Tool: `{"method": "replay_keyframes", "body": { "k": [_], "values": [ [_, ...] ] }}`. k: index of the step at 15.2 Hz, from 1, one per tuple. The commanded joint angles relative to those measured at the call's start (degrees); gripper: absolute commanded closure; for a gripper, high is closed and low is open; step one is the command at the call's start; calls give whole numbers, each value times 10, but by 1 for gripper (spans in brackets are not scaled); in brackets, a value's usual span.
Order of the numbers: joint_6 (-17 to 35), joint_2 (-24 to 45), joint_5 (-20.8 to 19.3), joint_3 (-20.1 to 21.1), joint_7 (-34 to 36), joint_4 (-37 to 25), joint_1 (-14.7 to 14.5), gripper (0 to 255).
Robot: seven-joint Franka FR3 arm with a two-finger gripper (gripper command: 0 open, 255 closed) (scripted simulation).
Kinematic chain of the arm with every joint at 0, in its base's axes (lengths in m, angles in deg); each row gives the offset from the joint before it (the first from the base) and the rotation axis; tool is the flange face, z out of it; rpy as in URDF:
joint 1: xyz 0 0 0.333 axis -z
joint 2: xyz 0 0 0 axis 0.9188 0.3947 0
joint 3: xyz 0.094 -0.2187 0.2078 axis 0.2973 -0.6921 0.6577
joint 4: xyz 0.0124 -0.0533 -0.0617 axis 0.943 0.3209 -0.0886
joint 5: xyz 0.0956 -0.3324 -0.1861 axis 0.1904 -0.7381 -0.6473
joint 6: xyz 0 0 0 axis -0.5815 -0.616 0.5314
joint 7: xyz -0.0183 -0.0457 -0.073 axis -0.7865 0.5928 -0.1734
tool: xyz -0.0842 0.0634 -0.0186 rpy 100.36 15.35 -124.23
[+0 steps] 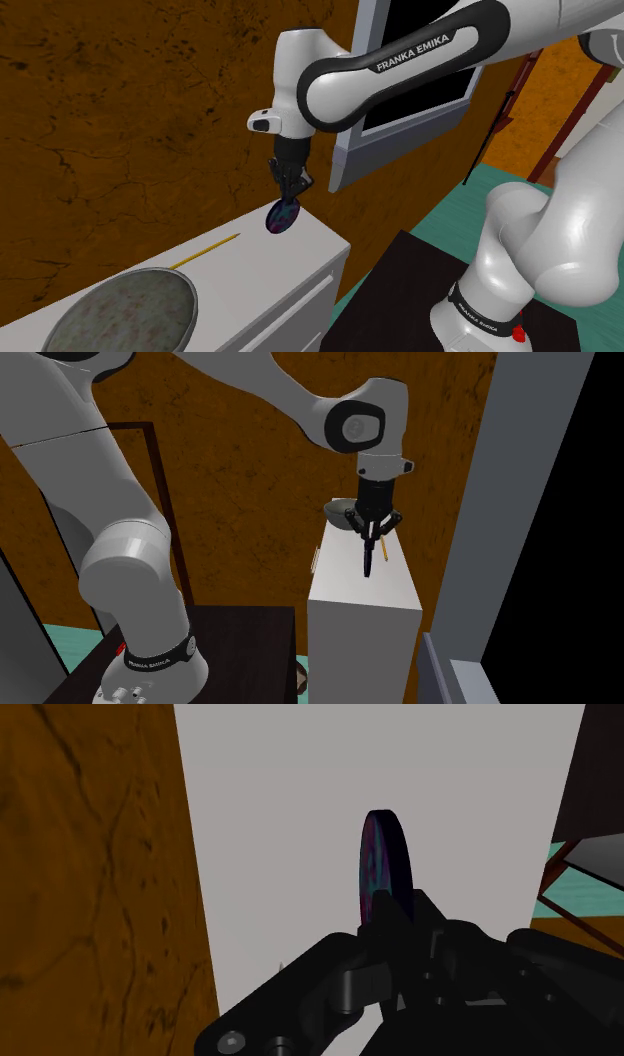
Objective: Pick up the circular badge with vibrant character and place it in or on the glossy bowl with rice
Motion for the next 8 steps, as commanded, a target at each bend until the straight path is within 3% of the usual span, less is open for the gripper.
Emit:
{"method": "replay_keyframes", "body": {
  "k": [1,8],
  "values": [
    [-16,-7,-1,0,1,-9,0,255],
    [-71,-24,-2,1,3,-47,0,255]
  ]
}}
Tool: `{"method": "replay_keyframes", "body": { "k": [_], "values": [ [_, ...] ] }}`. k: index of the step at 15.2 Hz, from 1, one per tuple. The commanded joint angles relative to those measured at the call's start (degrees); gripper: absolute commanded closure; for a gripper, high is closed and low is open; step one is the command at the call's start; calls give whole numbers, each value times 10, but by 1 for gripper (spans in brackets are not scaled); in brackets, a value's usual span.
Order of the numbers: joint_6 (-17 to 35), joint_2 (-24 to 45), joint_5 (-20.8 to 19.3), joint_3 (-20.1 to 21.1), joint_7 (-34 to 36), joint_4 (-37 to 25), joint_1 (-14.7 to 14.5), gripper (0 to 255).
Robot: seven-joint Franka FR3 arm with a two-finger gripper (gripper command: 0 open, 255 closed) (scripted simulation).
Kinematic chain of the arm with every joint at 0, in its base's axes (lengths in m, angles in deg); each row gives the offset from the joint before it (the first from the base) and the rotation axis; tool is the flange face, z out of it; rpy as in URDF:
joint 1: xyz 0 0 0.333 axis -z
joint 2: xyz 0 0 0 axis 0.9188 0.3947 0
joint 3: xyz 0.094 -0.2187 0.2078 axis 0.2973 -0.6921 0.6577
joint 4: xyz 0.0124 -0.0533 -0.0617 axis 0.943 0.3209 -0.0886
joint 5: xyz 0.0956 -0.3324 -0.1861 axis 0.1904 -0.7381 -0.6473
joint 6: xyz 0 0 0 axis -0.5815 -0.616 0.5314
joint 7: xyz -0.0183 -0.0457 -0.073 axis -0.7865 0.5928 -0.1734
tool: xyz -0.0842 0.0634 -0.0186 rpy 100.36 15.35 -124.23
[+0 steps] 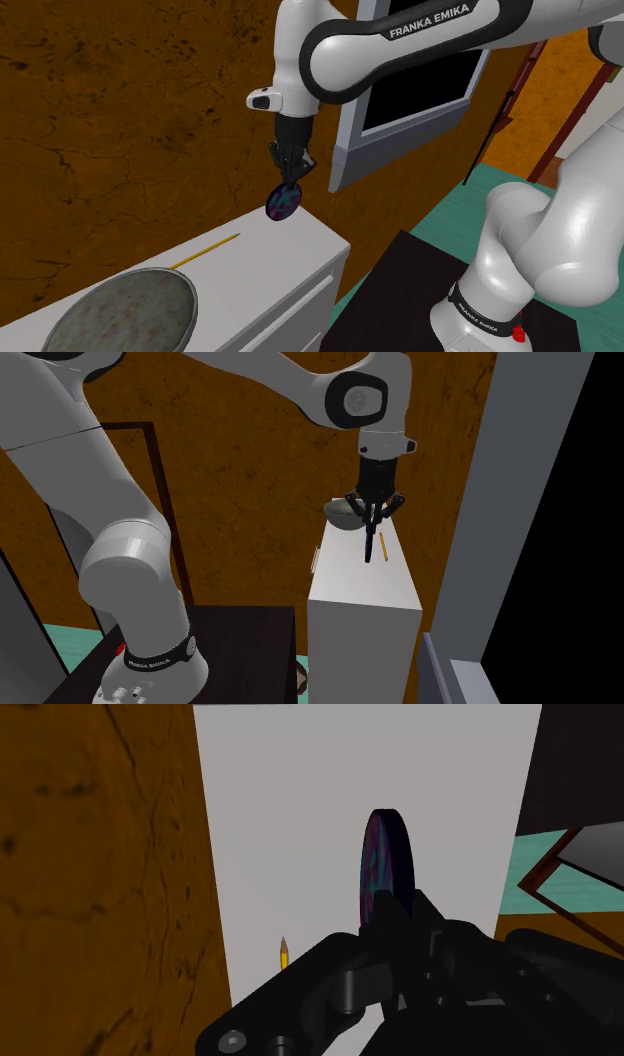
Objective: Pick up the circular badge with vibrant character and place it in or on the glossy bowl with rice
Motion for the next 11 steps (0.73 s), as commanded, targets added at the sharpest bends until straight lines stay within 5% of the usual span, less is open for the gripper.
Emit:
{"method": "replay_keyframes", "body": {
  "k": [1,11],
  "values": [
    [-16,-4,0,0,0,-12,0,255],
    [-94,-17,-1,1,3,-77,0,255]
  ]
}}
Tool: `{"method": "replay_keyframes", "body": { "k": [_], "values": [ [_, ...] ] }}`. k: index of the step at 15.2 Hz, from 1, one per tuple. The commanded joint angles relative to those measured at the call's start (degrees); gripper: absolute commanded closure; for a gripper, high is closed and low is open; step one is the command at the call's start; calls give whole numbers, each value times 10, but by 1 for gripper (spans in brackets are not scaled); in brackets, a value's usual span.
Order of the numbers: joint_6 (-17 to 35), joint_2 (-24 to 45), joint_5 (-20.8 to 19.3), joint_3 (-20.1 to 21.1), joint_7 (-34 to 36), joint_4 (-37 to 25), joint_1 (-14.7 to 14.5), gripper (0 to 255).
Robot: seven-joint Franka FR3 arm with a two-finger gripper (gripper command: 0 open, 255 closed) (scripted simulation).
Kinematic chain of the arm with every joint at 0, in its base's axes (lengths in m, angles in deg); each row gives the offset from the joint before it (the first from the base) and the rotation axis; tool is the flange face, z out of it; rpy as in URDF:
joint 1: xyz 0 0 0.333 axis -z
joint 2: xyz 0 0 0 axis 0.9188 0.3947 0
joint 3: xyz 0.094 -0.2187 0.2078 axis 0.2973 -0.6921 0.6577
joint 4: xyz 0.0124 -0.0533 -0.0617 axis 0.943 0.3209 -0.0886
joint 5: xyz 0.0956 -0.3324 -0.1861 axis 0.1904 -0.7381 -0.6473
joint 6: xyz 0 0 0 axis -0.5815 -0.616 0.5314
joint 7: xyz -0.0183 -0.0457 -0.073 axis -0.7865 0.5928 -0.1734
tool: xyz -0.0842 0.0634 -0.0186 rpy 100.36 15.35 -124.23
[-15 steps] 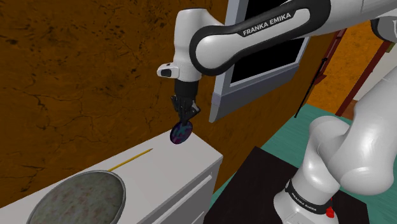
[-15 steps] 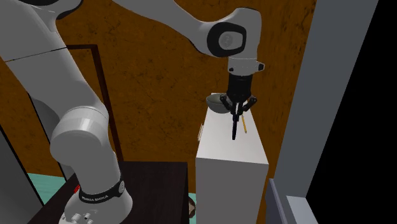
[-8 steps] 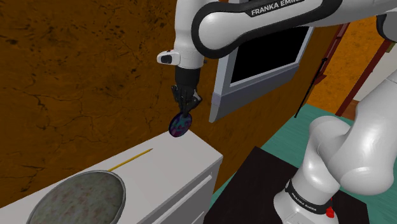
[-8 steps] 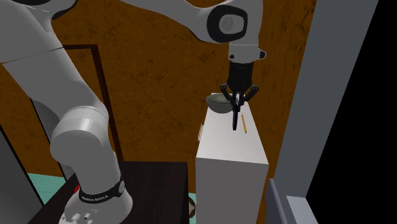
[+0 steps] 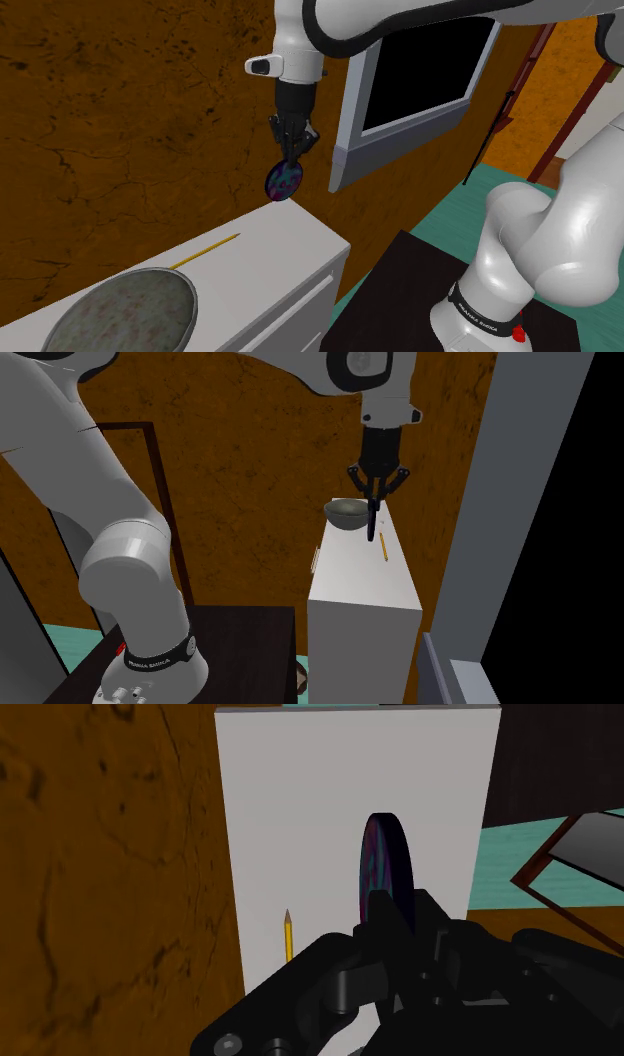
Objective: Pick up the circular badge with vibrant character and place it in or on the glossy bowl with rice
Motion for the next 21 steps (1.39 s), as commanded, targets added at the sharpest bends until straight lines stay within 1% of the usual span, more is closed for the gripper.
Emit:
{"method": "replay_keyframes", "body": {
  "k": [1,11,16,21],
  "values": [
    [-16,-3,0,1,1,-13,0,255],
    [-90,-2,0,1,3,-88,-1,255],
    [-103,43,9,40,66,-148,-26,255],
    [-121,102,11,76,128,-226,-52,255]
  ]
}}
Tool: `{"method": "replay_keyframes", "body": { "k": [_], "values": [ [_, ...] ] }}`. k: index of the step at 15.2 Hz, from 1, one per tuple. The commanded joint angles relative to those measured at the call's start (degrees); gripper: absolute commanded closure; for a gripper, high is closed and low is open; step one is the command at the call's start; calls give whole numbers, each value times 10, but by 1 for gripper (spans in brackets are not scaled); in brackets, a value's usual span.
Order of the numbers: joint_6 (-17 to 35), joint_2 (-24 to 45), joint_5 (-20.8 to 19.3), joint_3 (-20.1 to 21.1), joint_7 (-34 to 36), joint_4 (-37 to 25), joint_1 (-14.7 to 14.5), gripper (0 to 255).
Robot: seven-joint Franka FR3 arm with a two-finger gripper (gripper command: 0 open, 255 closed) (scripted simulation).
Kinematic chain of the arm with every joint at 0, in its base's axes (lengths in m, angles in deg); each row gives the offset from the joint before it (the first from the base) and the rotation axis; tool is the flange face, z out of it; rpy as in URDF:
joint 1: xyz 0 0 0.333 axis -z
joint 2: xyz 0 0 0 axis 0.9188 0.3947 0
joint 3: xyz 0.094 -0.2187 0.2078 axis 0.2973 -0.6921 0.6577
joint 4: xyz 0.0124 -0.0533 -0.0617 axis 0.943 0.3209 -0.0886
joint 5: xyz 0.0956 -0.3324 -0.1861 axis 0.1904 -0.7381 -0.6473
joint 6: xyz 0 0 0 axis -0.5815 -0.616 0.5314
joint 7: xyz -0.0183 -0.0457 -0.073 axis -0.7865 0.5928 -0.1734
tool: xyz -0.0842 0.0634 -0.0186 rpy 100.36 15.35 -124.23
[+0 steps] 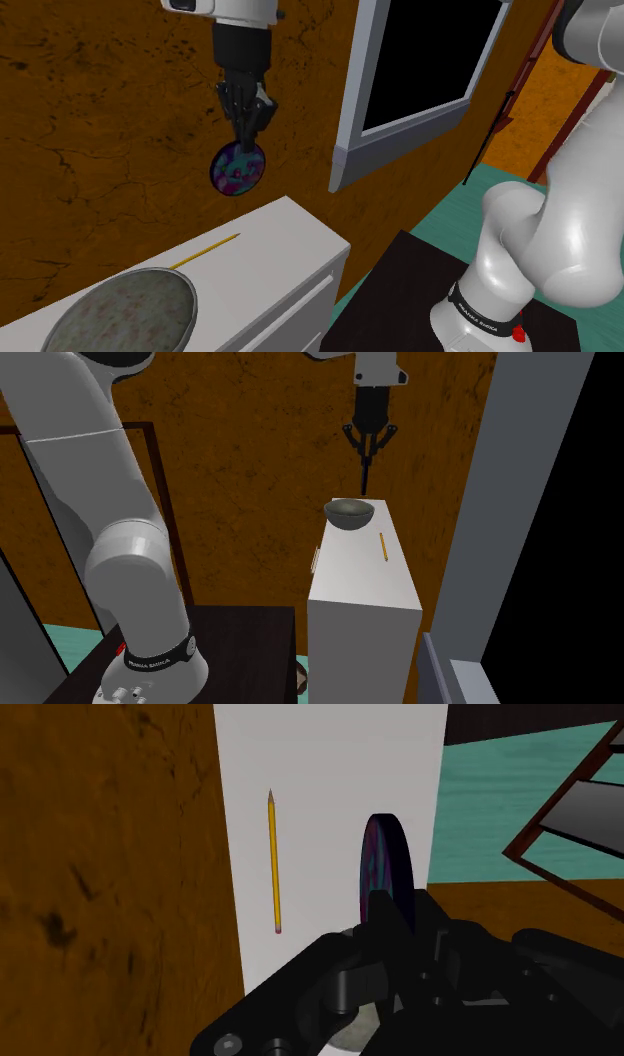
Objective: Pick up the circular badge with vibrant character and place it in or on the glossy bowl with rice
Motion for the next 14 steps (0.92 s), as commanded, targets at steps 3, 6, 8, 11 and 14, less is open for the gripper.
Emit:
{"method": "replay_keyframes", "body": {
  "k": [3,6,8,11,14],
  "values": [
    [-20,53,-3,27,50,-74,-22,255],
    [-39,101,-10,44,86,-141,-40,255],
    [-54,136,-16,55,110,-193,-54,255],
    [-84,198,-30,69,145,-285,-77,255],
    [-129,276,-47,79,177,-406,-108,255]
  ]
}}
